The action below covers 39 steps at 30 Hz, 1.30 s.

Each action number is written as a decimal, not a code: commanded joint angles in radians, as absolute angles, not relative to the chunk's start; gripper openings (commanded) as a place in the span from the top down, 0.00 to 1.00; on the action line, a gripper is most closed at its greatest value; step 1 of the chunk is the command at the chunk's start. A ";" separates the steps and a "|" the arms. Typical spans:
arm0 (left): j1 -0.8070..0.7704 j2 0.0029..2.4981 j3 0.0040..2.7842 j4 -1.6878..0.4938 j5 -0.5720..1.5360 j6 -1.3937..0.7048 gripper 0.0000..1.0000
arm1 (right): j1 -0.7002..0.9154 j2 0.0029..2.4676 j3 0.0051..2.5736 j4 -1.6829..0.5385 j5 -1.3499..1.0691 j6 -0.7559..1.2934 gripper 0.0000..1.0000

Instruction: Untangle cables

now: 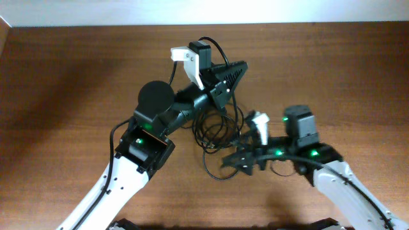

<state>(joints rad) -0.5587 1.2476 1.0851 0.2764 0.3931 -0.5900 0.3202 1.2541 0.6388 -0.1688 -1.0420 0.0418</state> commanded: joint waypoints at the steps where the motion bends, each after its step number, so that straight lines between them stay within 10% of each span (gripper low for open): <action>1: -0.543 1.178 1.095 0.317 0.396 -0.616 1.00 | 0.462 1.252 0.645 -0.102 -0.682 0.068 0.03; 8: -0.459 1.074 1.095 0.301 0.398 -0.670 1.00 | 0.632 1.324 0.645 0.090 -0.428 0.073 0.28; 16: -0.403 1.060 1.095 0.172 0.397 -0.665 1.00 | 0.635 1.467 0.648 0.253 -0.467 0.223 0.96; 22: -0.344 1.060 1.095 0.052 0.397 -0.667 1.00 | 0.574 1.309 0.659 0.221 -0.502 0.222 0.93; 26: -0.344 1.060 1.095 0.194 0.397 -0.711 1.00 | 0.615 1.301 0.658 0.054 -0.542 0.214 0.42; 30: -0.344 1.060 1.095 0.279 0.372 -0.770 1.00 | 0.738 1.396 0.658 0.068 -0.477 0.154 0.23; 39: -0.344 1.033 1.095 0.276 0.348 -0.909 1.00 | 0.807 1.494 0.658 0.365 -0.067 0.158 0.20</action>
